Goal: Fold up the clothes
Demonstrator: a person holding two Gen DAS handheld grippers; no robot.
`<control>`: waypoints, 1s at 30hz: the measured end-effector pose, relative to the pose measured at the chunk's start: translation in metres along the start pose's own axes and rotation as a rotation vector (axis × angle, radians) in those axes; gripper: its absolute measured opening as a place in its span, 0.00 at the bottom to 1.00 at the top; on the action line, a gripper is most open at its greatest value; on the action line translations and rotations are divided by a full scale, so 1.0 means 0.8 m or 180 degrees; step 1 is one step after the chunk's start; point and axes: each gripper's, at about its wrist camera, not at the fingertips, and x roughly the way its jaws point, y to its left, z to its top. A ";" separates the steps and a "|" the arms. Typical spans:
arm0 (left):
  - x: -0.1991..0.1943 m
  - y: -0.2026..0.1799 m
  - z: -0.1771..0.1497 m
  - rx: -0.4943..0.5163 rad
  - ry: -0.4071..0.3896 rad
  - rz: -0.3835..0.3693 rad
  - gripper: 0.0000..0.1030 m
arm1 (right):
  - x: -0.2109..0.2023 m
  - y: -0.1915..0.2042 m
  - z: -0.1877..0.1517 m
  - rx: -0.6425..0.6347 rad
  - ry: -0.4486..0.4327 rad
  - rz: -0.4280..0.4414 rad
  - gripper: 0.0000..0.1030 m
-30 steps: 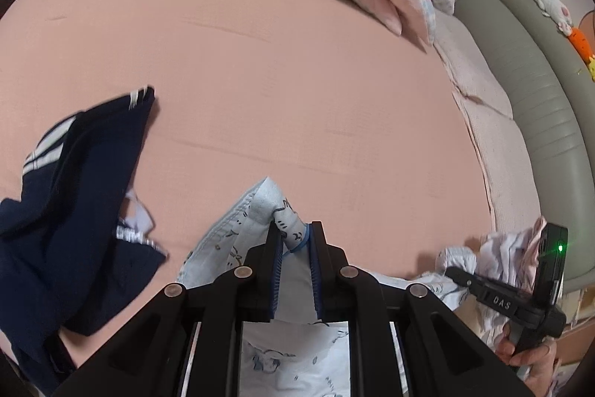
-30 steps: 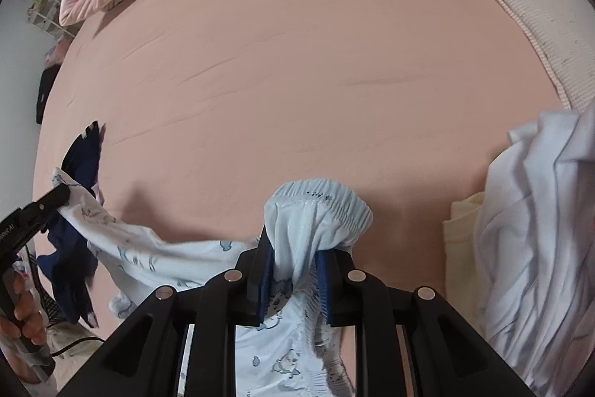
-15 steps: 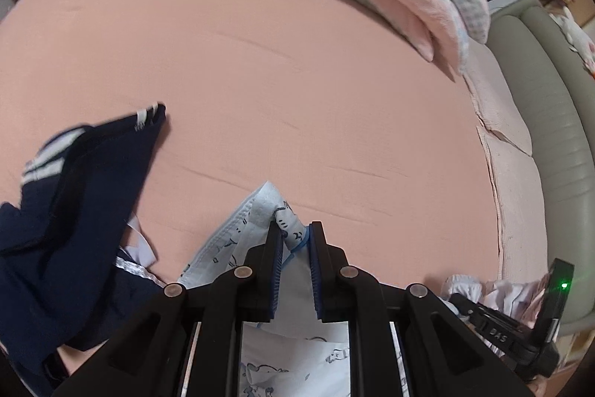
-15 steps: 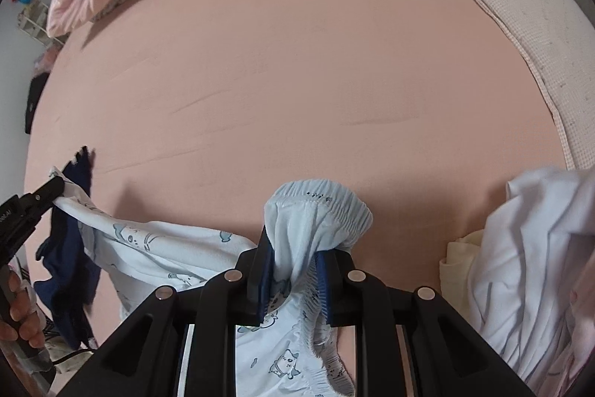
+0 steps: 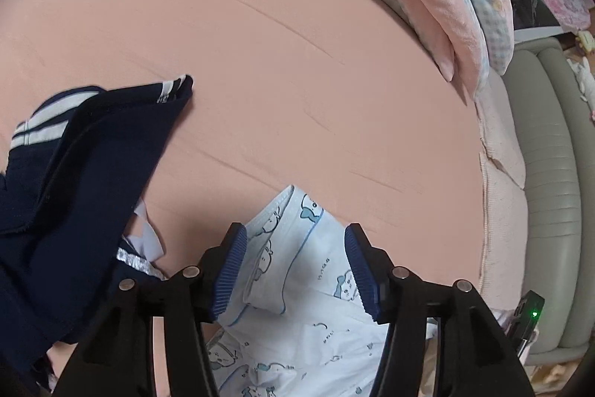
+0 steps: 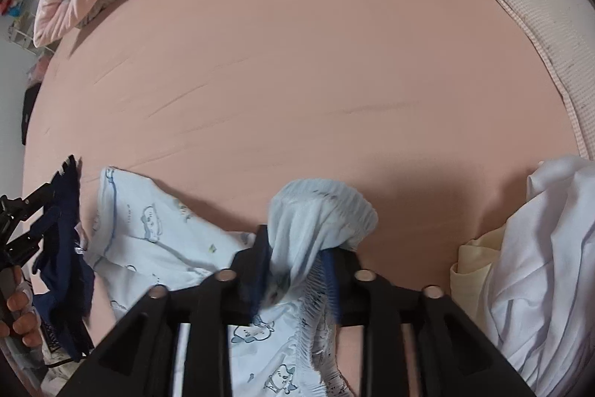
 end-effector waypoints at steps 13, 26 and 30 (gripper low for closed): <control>0.059 0.002 -0.046 0.0140 0.0638 0.0038 0.51 | -0.011 0.006 -0.007 -0.0327 -0.0134 -0.0094 0.46; 0.065 -0.029 -0.064 0.0502 0.0512 0.0265 0.24 | 0.007 -0.006 -0.011 -0.0355 -0.0035 0.0030 0.46; 0.065 -0.051 -0.072 0.0650 0.0458 0.0274 0.14 | 0.010 -0.005 -0.012 -0.0409 -0.0024 0.0049 0.46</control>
